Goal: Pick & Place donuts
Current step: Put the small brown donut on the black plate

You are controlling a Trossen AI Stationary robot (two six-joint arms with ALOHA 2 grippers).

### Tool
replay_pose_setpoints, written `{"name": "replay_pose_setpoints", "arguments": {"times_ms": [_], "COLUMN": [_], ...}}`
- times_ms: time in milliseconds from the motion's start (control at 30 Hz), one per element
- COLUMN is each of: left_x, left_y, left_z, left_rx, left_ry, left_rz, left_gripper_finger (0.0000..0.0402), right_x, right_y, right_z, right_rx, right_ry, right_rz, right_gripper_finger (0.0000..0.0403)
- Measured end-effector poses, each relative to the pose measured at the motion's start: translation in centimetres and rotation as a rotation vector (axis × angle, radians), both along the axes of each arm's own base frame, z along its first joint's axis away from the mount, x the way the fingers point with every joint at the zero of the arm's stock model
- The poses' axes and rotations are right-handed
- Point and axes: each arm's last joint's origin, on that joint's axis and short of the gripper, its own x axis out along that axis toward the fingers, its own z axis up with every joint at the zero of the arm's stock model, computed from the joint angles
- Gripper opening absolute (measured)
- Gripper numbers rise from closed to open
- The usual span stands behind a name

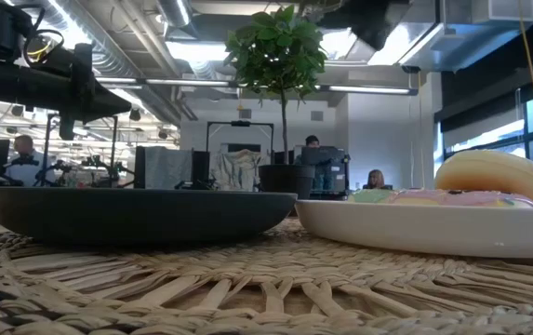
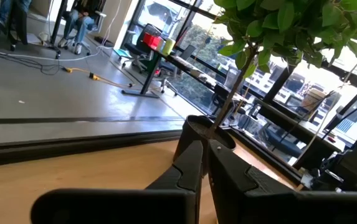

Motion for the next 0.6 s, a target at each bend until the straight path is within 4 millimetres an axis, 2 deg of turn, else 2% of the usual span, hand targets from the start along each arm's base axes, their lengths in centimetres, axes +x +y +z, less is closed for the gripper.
{"name": "replay_pose_setpoints", "arguments": {"times_ms": [333, 600], "left_x": [0.0, 0.0], "left_y": [0.0, 0.0], "left_z": [0.0, 0.0], "left_rx": [0.079, 0.08], "left_ry": [0.068, 0.069], "left_rz": [0.003, 0.002], "left_gripper_finger": [0.0042, 0.0098], "right_x": [3.2, 3.2], "right_y": [-3.2, -5.4], "right_z": [-1.6, -2.2], "right_rx": [-0.025, -0.012], "right_ry": [-0.083, -0.041], "right_rz": [0.102, 0.098], "right_gripper_finger": [0.0172, 0.0172]}}
